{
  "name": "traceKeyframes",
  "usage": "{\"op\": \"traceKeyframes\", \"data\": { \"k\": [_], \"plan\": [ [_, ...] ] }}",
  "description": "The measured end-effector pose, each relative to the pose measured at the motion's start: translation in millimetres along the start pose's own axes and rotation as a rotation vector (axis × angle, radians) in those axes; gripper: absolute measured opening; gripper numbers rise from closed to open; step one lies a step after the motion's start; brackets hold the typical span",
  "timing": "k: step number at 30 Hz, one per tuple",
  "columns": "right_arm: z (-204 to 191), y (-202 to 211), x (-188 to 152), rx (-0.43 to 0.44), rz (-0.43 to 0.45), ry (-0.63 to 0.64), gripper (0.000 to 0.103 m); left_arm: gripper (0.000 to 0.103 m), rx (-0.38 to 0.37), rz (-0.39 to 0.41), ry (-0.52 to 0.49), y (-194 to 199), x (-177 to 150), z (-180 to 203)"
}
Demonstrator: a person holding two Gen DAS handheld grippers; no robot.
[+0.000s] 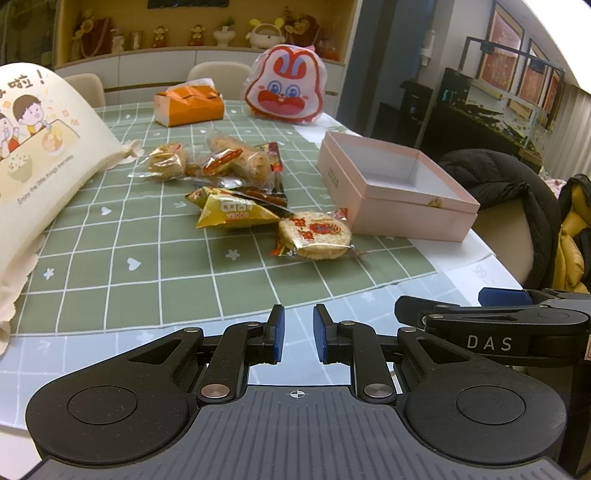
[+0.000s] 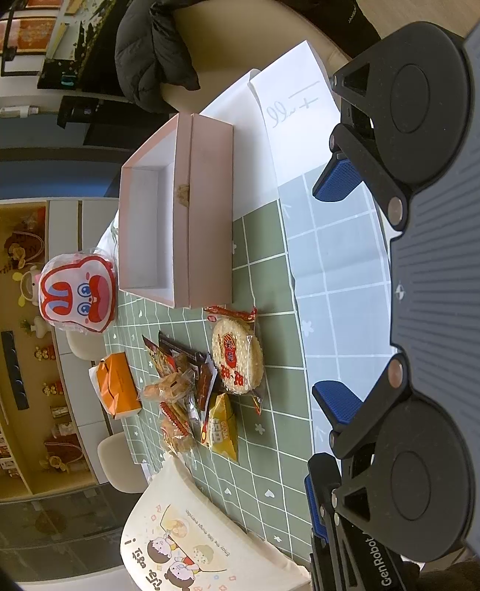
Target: Organize snacks
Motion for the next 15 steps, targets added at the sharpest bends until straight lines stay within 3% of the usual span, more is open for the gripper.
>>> {"op": "traceKeyframes", "data": {
  "k": [15],
  "plan": [
    [0.5,-1.5,-1.0,0.001,-0.004,-0.010,0.103,0.021,-0.002,-0.004,0.005,-2.7,-3.1,-1.3]
  ]
}}
Point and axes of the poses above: each gripper's, at about its wrist camera, not at the fingertips, and y roughly against the way its jaws point, z to its right, x to its top, the point moved 9 cm from there along -y, roughly the way its jaws point, and after that the axes turned 15 degrees about z, right-handed, at the moved point
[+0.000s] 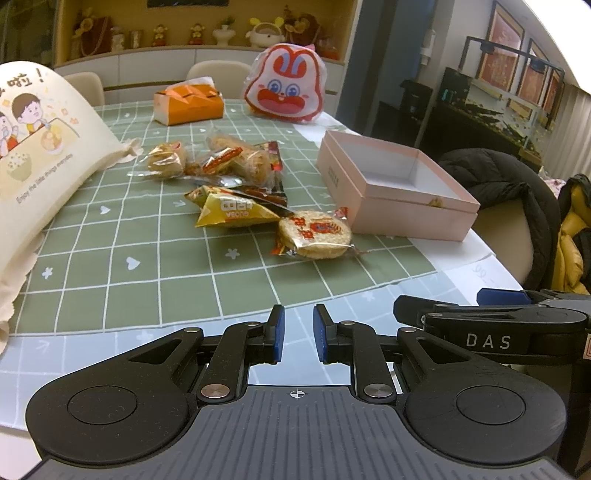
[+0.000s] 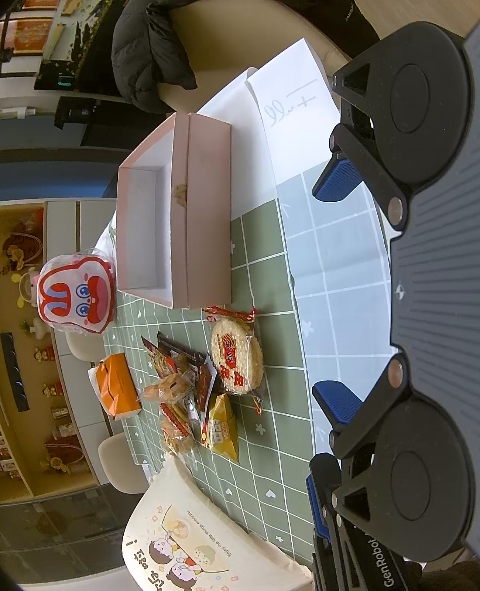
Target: Organize snacks
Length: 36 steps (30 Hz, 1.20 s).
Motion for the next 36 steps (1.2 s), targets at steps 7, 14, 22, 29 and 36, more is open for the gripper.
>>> {"op": "traceKeyframes", "data": {
  "k": [7,14,22,29,36],
  "plan": [
    [0.1,-0.2,-0.2,-0.001,-0.001,-0.001,0.103,0.021,0.000,-0.001,0.002,-0.2,-0.2,0.2],
    [0.8,-1.5,-1.2,-0.002,-0.003,-0.003,0.103,0.021,0.000,-0.005,0.002,-1.2,-0.8,-0.2],
    [2.0,-3.8,-3.0,-0.004,-0.008,-0.006,0.103,0.021,0.003,-0.013,0.002,-5.4,-0.4,-2.6],
    [4.5,-18.7,1.6,0.001,0.024,-0.001,0.103,0.021,0.018,-0.019,-0.023,-23.3,6.2,-17.3],
    [-9.4,-50.8,33.6,0.142,0.151,0.081,0.103,0.022,-0.004,-0.036,0.058,-81.2,51.3,-63.4]
  ]
}}
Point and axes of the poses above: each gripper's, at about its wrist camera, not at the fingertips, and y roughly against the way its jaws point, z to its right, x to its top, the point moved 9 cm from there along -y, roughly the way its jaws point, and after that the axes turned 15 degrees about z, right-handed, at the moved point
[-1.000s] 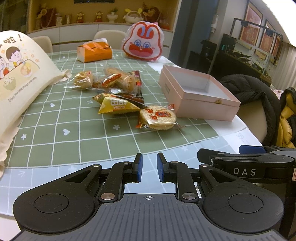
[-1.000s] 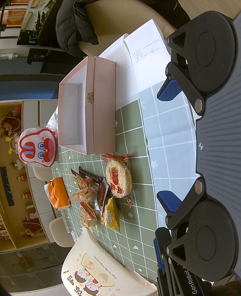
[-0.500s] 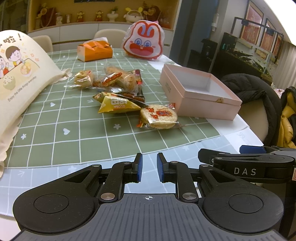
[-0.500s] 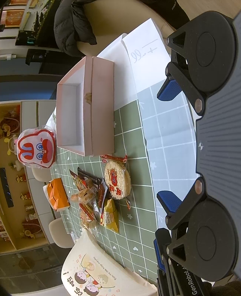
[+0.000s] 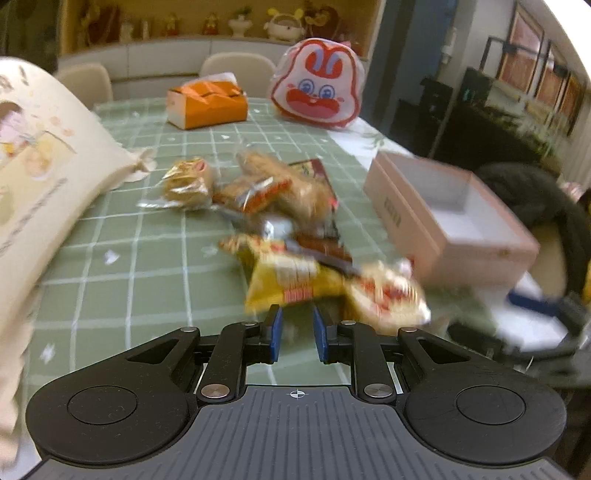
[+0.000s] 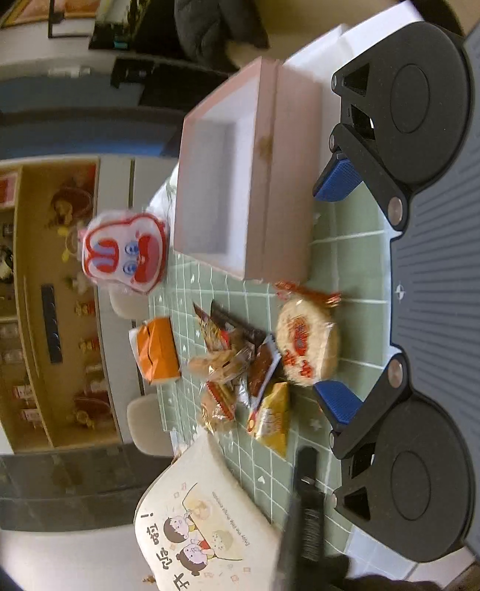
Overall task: Organize snacks
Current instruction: 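Reach the right gripper to the round rice cracker packet and grasp it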
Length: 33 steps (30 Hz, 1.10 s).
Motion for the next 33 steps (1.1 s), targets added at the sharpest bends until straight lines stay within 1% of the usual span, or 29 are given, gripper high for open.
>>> {"op": "traceKeyframes", "data": {
  "k": [1,3,7,9,12,14,15,16,19,21,23,24,26,28,30,31,33],
  "plan": [
    [-0.6,-7.4,0.9,0.012,-0.018,-0.014,0.103,0.022,-0.025,0.007,0.030,-5.2,7.6,-5.4],
    [-2.8,-23.0,-1.1,0.030,-0.054,-0.033,0.103,0.022,-0.036,0.031,0.064,-15.2,23.0,-17.2],
    [-15.1,-54.2,-5.7,0.076,-0.115,-0.065,0.103,0.022,-0.072,0.036,0.048,-36.9,40.3,-31.4],
    [-21.7,-69.5,-11.1,0.085,-0.142,-0.070,0.103,0.022,-0.060,0.015,0.048,-50.5,42.5,-38.1],
    [-29.3,-84.4,-18.5,0.094,-0.173,-0.082,0.103,0.022,-0.023,0.011,0.014,-68.0,42.1,-46.5],
    [-31.7,-83.1,-19.7,0.097,-0.156,-0.076,0.095,0.022,-0.028,-0.010,0.006,-76.8,36.6,-45.5],
    [-32.4,-79.4,-20.6,0.105,-0.149,-0.063,0.089,0.022,-0.040,-0.024,0.002,-79.4,33.0,-43.4],
    [-32.0,-75.9,-20.5,0.107,-0.143,-0.051,0.084,0.022,-0.050,-0.026,-0.009,-79.7,30.2,-40.7],
    [-23.7,-57.6,-24.5,0.109,-0.130,-0.041,0.083,0.022,-0.077,-0.019,-0.074,-69.8,22.5,-29.8],
    [-20.6,-41.7,-28.9,0.132,-0.129,-0.016,0.083,0.022,-0.114,-0.033,-0.085,-58.9,15.9,-24.3],
    [-19.4,-27.6,-29.6,0.172,-0.130,-0.002,0.084,0.023,-0.136,-0.053,-0.082,-48.9,10.2,-22.1],
    [-17.9,-22.4,-27.1,0.188,-0.124,-0.006,0.085,0.023,-0.133,-0.055,-0.080,-44.9,8.9,-22.1],
    [-10.2,-17.1,-14.0,0.177,-0.082,-0.006,0.088,0.023,-0.109,-0.043,-0.067,-36.2,10.1,-26.3],
    [2.1,-23.5,2.1,0.133,-0.044,-0.015,0.091,0.022,-0.099,-0.027,-0.038,-27.8,14.8,-29.8],
    [13.8,-38.5,14.6,0.093,-0.029,-0.044,0.091,0.022,-0.101,-0.013,-0.004,-19.5,20.3,-32.5],
    [17.7,-46.1,18.4,0.086,-0.027,-0.061,0.093,0.022,-0.103,-0.011,0.009,-15.7,21.7,-32.8],
    [20.7,-61.1,24.1,0.110,-0.033,-0.107,0.094,0.022,-0.113,-0.021,0.033,-11.6,21.2,-31.2]
  ]
}}
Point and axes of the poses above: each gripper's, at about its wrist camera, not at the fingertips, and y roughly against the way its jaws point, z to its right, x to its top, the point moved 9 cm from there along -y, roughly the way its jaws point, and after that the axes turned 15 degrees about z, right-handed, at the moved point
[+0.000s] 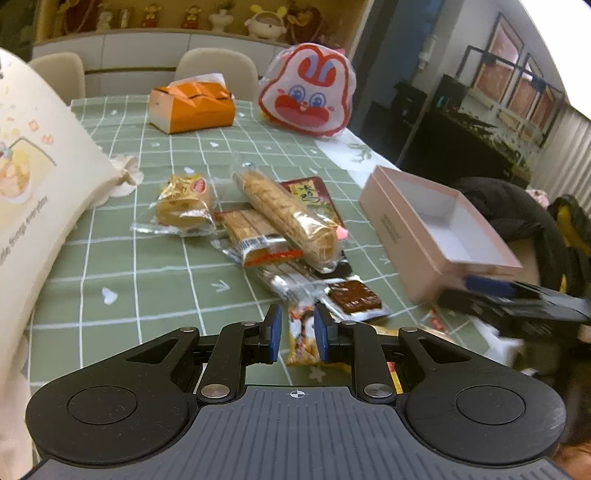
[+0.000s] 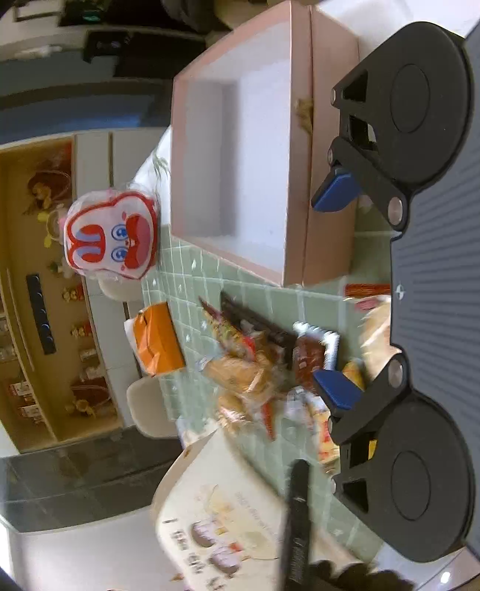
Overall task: Organize snacks
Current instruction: 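Reach the right gripper to the round rice cracker packet and grasp it, then lift the rice cracker with the right gripper while the left gripper reaches the yellow panda packet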
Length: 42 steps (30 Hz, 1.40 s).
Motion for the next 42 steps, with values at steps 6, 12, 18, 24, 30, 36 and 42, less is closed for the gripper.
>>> {"op": "traceKeyframes", "data": {
  "k": [6,12,18,24,30,36,42],
  "plan": [
    [-10.1,-23.3,-11.2,0.044,-0.046,-0.054,0.094,0.023,-0.020,-0.038,0.094,-6.5,-9.7,4.5],
    [-56.7,-13.4,-35.2,0.082,-0.059,0.106,0.093,0.023,0.062,-0.006,0.077,-10.8,-3.6,-4.8],
    [-112.8,-2.0,-45.2,0.251,-0.062,0.232,0.089,0.023,0.092,0.031,0.132,22.7,2.4,-22.3],
    [-129.4,8.3,-51.8,0.252,-0.041,0.293,0.090,0.023,0.074,-0.051,0.111,9.9,-13.0,-8.0],
    [-94.3,22.3,-36.0,0.143,0.010,0.266,0.094,0.023,0.059,-0.058,0.073,-2.9,-17.8,7.0],
    [-44.7,-4.0,-16.1,-0.118,0.046,0.224,0.098,0.023,0.067,-0.041,0.067,4.7,-16.2,7.5],
    [-65.5,-26.8,-33.4,-0.065,-0.015,0.246,0.098,0.023,0.092,-0.015,0.075,6.9,-9.4,0.7]
  ]
}}
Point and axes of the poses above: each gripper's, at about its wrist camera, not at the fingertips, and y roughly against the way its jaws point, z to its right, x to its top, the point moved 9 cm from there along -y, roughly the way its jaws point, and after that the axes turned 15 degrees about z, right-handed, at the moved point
